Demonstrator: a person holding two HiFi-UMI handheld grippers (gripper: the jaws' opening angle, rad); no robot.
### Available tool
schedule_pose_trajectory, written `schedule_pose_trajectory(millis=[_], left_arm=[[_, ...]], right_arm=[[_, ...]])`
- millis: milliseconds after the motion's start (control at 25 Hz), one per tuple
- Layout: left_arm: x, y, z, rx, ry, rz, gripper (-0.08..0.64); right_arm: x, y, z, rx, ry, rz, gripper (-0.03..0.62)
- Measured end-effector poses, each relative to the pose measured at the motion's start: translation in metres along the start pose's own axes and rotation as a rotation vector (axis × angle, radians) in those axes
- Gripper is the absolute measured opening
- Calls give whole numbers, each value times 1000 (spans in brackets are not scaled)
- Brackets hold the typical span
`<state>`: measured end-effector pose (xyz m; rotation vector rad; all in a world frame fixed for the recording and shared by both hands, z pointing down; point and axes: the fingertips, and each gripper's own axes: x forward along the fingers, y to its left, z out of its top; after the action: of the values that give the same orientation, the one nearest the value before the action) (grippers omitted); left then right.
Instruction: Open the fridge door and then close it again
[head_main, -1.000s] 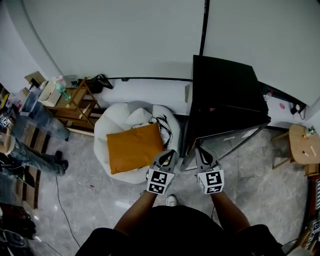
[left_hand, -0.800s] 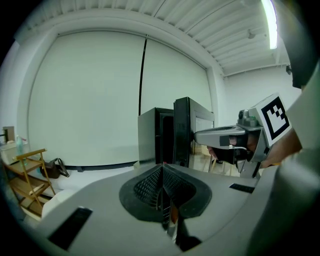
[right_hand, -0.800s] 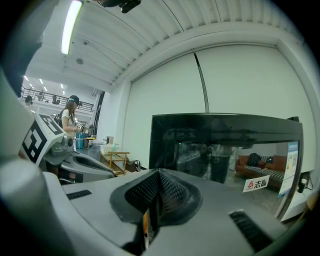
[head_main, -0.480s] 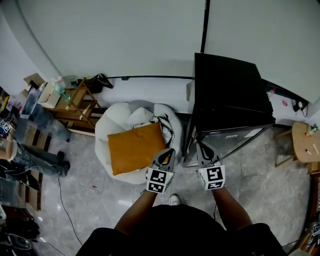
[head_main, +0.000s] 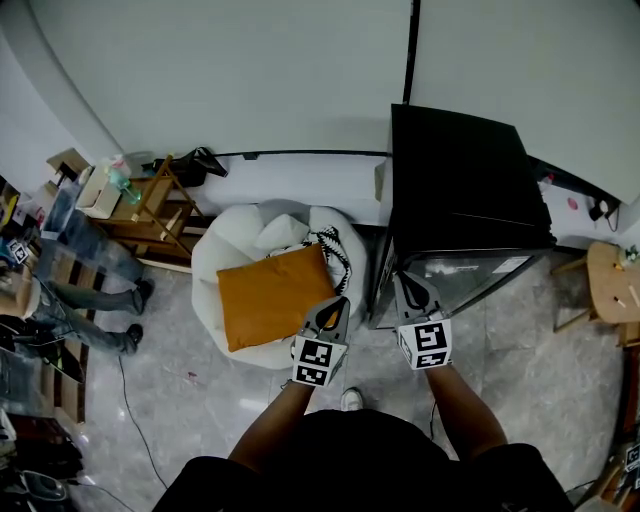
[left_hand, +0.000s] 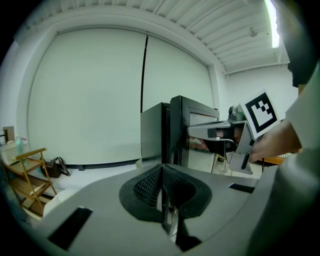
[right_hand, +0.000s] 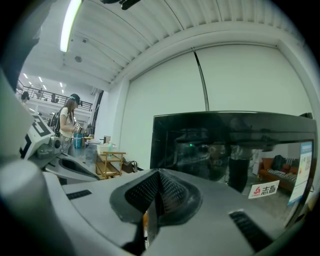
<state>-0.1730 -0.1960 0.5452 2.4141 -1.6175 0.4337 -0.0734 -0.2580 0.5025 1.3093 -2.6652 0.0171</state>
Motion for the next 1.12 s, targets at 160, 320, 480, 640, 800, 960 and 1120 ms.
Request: schedule_pose_trajectory(millis=[160,320,480,640,800,960,1120], left_arm=[[1,2,-2,0,5,-1,21],[4,2,-4,0,9,-5,21],[5,1,-4,1,9,-8,21],[6,1,-3,1,11,-6,21],[4,3,-3,-1,12,-1,21],[2,0,-3,-2,12,0,21],[-1,-6,-1,4,9,-3,21]], right_arm=[[10,-4,0,-2,6,-7,11],[19,-8,1,-7,5,-9,11],[28,-13,1,-12,13,-15,11],[38,-18,2,-35,11,-18,11],[40,-18,2,-49,3,-22,11],[40,-18,2,-32,8,-35,11],[36,-12,4,5,17,23,11]])
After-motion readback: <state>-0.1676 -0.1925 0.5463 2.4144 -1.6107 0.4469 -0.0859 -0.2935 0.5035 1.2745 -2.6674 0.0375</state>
